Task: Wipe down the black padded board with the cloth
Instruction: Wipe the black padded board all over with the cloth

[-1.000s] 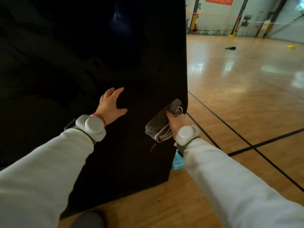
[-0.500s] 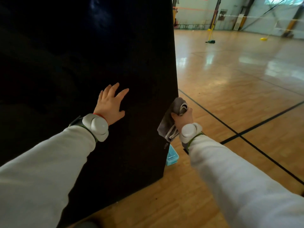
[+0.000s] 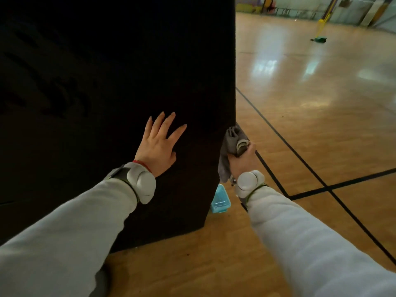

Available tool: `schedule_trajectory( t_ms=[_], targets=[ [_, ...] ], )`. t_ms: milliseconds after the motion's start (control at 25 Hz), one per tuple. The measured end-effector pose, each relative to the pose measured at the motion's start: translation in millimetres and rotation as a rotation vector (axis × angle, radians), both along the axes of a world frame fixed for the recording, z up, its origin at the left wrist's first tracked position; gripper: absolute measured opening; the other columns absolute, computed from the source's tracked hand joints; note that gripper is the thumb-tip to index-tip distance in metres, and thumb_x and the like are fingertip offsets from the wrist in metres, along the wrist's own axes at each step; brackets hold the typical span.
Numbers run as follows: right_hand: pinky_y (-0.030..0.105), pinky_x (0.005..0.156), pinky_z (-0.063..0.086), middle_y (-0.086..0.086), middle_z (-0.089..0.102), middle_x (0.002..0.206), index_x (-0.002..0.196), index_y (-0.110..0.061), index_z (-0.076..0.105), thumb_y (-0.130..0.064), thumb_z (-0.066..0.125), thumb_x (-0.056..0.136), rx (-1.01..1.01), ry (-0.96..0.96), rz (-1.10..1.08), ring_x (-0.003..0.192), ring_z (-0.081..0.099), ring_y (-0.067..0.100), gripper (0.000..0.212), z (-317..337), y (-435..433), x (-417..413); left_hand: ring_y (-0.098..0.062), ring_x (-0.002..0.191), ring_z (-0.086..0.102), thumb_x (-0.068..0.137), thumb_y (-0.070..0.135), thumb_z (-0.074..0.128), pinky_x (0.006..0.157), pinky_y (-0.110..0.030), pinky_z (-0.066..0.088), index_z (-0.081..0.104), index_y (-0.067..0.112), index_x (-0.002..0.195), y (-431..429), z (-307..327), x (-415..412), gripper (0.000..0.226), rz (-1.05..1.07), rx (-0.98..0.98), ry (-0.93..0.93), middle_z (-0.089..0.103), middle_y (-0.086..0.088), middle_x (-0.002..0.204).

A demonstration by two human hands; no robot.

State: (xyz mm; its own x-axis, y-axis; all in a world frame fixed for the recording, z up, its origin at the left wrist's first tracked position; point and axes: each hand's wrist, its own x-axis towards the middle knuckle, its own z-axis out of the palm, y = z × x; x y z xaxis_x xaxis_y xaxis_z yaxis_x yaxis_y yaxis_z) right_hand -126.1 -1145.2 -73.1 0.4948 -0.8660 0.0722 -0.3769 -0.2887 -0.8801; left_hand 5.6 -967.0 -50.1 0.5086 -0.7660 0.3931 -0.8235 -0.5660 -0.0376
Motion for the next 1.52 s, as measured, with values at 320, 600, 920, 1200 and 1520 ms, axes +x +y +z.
schedule_trajectory(
  t_ms=[320, 600, 920, 1200, 1520],
  targets=[
    [0.036, 0.082, 0.045, 0.008, 0.055, 0.106, 0.116, -0.009, 0.048, -0.006, 0.064, 0.078, -0.262, -0.238, 0.089, 0.098, 0.053, 0.024, 0.041, -18.7, -43.8, 21.2, -0.040, 0.140, 0.000, 0.071, 0.034, 0.074, 0.111, -0.056, -0.003, 0.018, 0.020, 0.148, -55.2, -22.1, 14.0, 0.096, 0.151, -0.073, -0.177, 0.004, -0.018, 0.154],
    [0.033, 0.079, 0.040, 0.013, 0.054, 0.105, 0.116, -0.002, 0.051, 0.000, 0.067, 0.073, -0.424, -0.353, 0.014, 0.097, 0.050, 0.028, 0.045, -22.2, -42.9, 44.5, -0.038, 0.140, -0.006, 0.070, 0.035, 0.077, 0.110, -0.055, -0.009, 0.010, 0.023, 0.149, -55.8, -32.2, 26.6, 0.104, 0.174, -0.074, -0.229, -0.004, -0.012, 0.154],
    [0.055, 0.084, 0.044, 0.018, 0.049, 0.105, 0.112, -0.024, 0.046, 0.008, 0.066, 0.063, -0.601, -0.216, 0.053, 0.098, 0.048, 0.035, 0.061, -37.8, -37.2, 79.5, -0.037, 0.139, -0.003, 0.067, 0.027, 0.081, 0.109, -0.047, -0.021, 0.014, 0.022, 0.148, -58.0, -39.5, 39.1, 0.105, 0.173, -0.096, -0.296, 0.001, -0.012, 0.153],
    [0.048, 0.079, 0.042, 0.018, 0.051, 0.100, 0.101, -0.025, 0.046, 0.000, 0.069, 0.065, -0.617, -0.128, 0.116, 0.094, 0.048, 0.038, 0.049, -70.2, -37.6, 82.2, -0.040, 0.138, -0.001, 0.070, 0.018, 0.078, 0.110, -0.049, -0.016, 0.021, 0.020, 0.147, -60.2, -41.6, 33.2, 0.096, 0.162, -0.154, -0.313, 0.003, -0.014, 0.152],
    [0.050, 0.094, 0.040, 0.015, 0.045, 0.116, 0.110, -0.016, 0.056, 0.000, 0.059, 0.077, -0.513, 0.135, 0.325, 0.110, 0.040, 0.035, 0.037, -74.5, -52.8, 60.2, -0.035, 0.139, -0.008, 0.067, 0.020, 0.080, 0.110, -0.047, -0.019, 0.012, 0.024, 0.148, -53.2, -41.9, 32.4, 0.106, 0.173, -0.054, -0.292, -0.001, -0.011, 0.154]
  ],
)
